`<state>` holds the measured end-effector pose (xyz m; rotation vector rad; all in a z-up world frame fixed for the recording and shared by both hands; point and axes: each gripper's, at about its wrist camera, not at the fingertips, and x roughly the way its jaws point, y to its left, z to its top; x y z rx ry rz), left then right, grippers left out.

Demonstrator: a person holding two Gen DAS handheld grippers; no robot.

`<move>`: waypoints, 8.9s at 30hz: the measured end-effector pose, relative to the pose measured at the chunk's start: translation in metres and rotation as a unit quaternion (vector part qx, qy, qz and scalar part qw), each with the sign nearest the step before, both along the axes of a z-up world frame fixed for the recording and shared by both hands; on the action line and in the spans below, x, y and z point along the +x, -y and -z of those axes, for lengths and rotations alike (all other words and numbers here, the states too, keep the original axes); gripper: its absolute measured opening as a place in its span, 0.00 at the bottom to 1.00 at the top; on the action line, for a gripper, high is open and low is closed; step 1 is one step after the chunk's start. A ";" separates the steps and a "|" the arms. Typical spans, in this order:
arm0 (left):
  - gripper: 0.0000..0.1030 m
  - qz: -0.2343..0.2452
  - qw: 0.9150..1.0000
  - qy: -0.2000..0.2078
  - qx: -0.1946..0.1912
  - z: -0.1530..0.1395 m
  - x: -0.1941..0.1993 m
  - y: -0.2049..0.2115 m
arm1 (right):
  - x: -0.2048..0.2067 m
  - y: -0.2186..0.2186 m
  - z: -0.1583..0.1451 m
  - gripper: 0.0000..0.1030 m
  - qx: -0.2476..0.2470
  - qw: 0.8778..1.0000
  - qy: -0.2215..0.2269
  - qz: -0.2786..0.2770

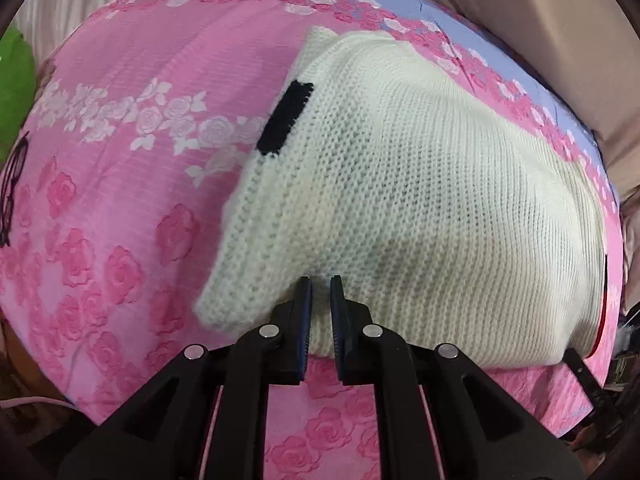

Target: Fold small clothes

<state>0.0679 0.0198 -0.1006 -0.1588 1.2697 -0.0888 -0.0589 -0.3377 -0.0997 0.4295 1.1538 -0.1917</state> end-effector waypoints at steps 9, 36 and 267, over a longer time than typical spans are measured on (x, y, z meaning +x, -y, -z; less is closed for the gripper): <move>0.10 0.000 1.000 -0.002 0.018 -0.003 -0.005 0.004 | 0.006 0.014 0.001 0.02 -0.066 0.998 -0.006 0.018; 0.32 -0.006 0.996 0.055 0.063 -0.023 0.043 0.016 | 0.061 0.037 -0.062 0.35 -0.075 0.993 0.077 0.050; 0.73 0.208 0.976 0.046 0.039 -0.048 -0.089 0.189 | -0.058 0.002 -0.027 0.11 -0.035 0.998 0.010 -0.056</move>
